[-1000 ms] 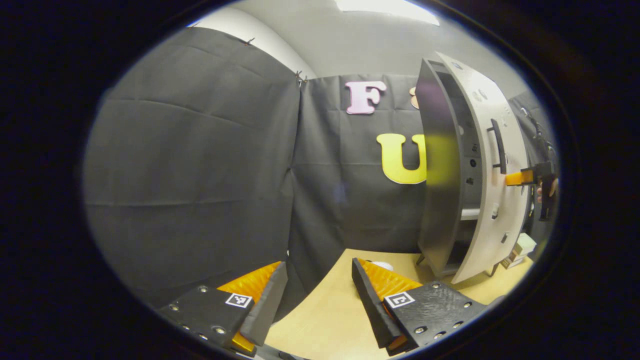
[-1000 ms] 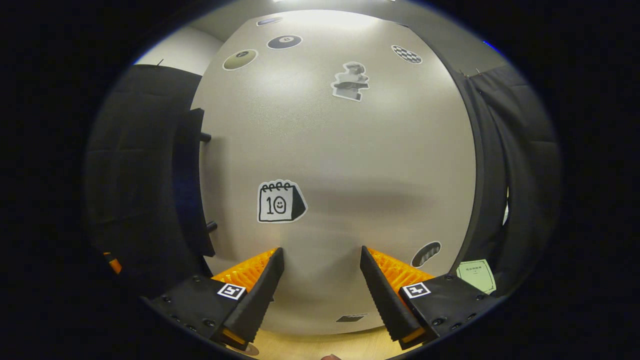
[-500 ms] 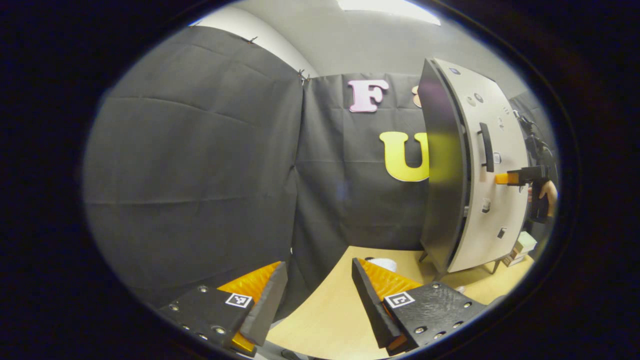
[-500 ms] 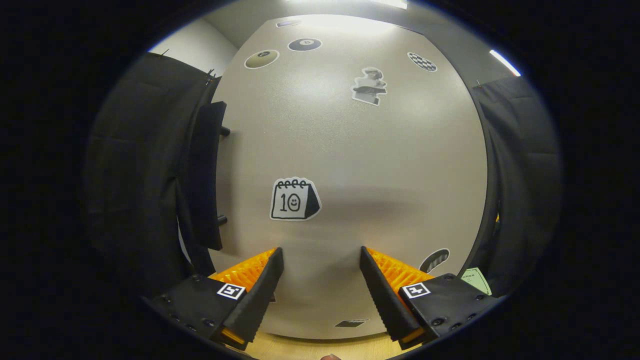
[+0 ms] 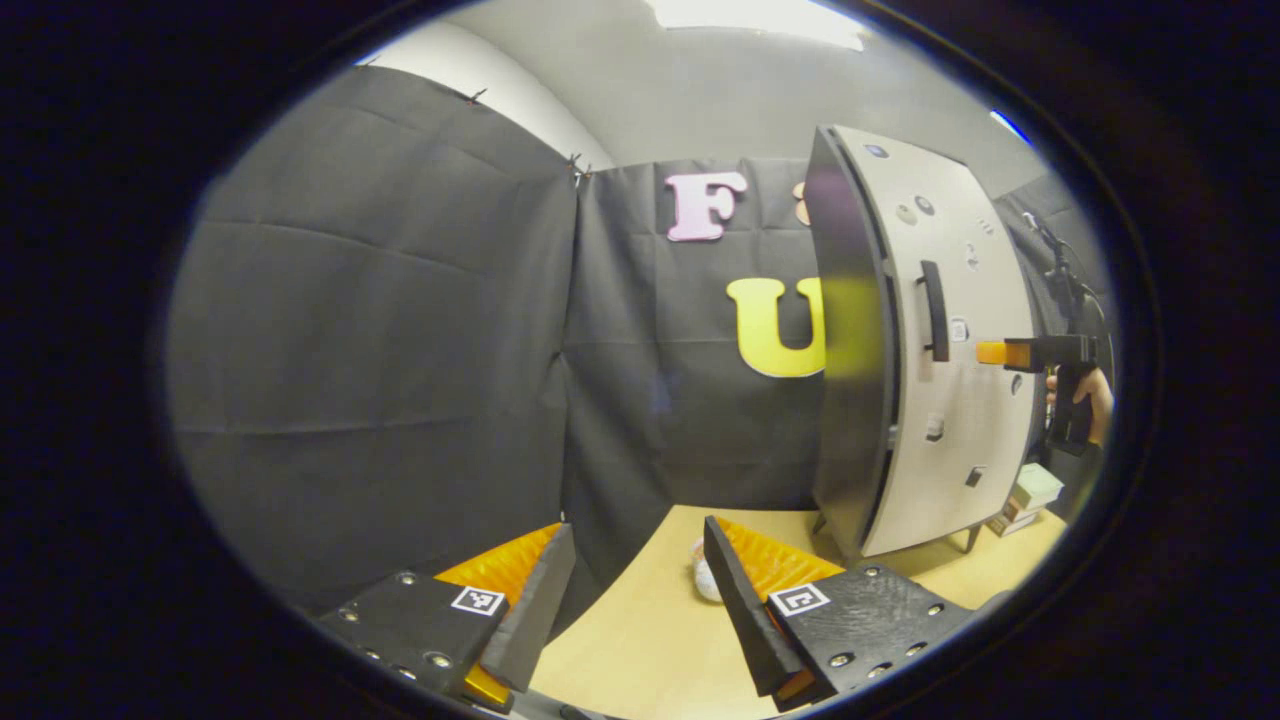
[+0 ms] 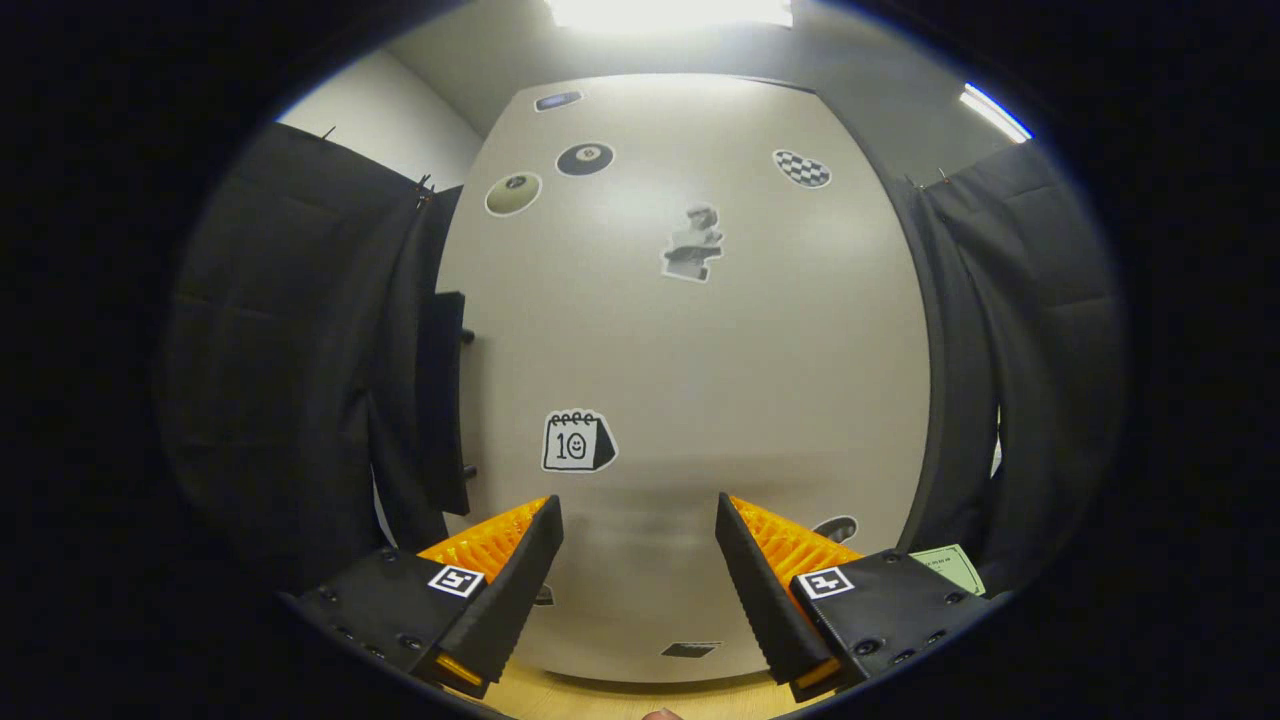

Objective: Open the cabinet door with the right hand, grasp the bottle in the cabinet with the left hand and place it on the coaster, then close the cabinet door with the right hand.

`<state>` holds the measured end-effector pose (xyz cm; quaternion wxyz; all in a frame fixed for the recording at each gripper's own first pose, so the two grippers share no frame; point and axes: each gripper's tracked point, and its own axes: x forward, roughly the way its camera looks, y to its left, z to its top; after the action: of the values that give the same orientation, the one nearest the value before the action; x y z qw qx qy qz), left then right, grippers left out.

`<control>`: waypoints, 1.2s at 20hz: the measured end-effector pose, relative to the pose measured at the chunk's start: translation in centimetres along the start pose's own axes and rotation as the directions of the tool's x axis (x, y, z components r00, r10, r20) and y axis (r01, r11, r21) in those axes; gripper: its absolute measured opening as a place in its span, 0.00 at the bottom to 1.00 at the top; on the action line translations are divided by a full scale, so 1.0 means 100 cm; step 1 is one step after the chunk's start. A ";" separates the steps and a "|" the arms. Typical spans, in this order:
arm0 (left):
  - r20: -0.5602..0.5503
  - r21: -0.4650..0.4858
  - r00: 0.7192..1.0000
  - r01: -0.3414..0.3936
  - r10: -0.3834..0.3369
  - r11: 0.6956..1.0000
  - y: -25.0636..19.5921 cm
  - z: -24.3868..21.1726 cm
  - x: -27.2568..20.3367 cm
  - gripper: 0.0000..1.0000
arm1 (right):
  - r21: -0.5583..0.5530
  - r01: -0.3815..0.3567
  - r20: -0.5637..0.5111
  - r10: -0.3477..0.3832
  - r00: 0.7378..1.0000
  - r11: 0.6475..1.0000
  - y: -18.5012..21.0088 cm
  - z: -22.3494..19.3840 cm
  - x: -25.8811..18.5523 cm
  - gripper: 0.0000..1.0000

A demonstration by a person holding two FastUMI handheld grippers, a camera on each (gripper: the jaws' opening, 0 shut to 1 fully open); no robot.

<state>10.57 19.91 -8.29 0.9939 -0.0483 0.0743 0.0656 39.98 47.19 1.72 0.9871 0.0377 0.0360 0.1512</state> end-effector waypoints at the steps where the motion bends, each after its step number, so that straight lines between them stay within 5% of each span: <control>1: 0.010 0.003 1.000 0.019 -0.019 1.000 -0.014 0.007 0.003 0.80 | 0.005 -0.011 -0.001 0.011 1.000 1.000 -0.006 0.002 -0.013 0.97; 13: 0.064 0.014 0.967 0.248 -0.249 0.969 -0.205 0.066 -0.010 0.79 | -0.035 0.067 0.024 -0.066 0.998 0.997 -0.144 0.012 -0.162 0.96; 24: 0.075 0.057 0.976 0.198 -0.202 0.978 -0.259 0.080 -0.102 0.80 | -0.045 0.004 0.024 -0.003 1.000 0.999 -0.203 -0.022 -0.247 0.98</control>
<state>5.30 -6.08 3.41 0.9985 -0.0283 0.0307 -0.0349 22.32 20.61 -0.71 0.9883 0.0174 0.0208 0.1499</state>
